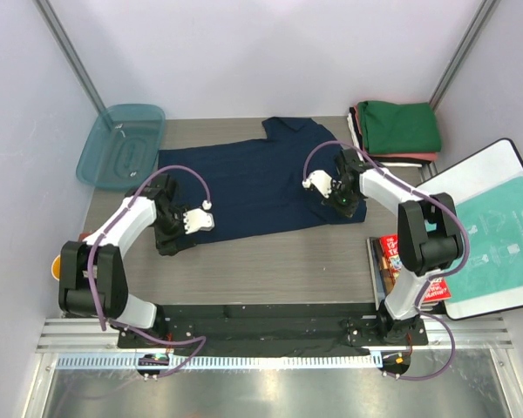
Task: Fold and stack the t-shirts
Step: Fold the tshirt
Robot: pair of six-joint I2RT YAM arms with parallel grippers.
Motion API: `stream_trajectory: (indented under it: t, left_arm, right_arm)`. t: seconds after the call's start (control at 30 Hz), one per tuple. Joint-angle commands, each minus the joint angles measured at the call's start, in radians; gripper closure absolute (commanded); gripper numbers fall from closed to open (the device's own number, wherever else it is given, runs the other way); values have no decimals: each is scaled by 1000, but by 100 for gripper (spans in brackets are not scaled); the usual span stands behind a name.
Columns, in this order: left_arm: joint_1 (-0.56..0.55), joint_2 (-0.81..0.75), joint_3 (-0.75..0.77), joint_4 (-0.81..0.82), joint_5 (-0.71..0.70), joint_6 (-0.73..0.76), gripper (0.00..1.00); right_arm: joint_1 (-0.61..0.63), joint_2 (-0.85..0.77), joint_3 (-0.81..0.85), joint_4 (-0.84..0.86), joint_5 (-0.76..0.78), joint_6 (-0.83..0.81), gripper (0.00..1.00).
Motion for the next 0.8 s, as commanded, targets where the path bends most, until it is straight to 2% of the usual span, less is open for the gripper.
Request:
stream_trajectory:
  t: [0.0,0.3,0.33,0.43,0.47,0.57,0.67,0.77]
  left_arm:
    - [-4,28,5,29,-5,-9,21]
    - [-4,77,31,44,-21,-14,26]
    - [-4,83,34,44,-22,-16,30]
    - [-4,99,60,32,-21,-25,58]
    - [-4,102,77,20,-19,-25,70]
    - [-4,103,114,-8,-4,-34,90]
    - [-4,100,140,-17,8,-36,100]
    - [-3,109,125,22,-18,-20,100]
  right_arm:
    - [-31,46,77,28,-25,32,99]
    - [-43,84,103,28,-25,24,99]
    - [-45,86,105,28,-22,23,99]
    - [-45,83,106,28,-24,23,99]
    - [-45,81,108,28,-22,23,99]
    - [-48,80,106,23,-16,18,99]
    - [-48,83,103,22,-18,15,99]
    - [-48,92,108,23,-19,15,99]
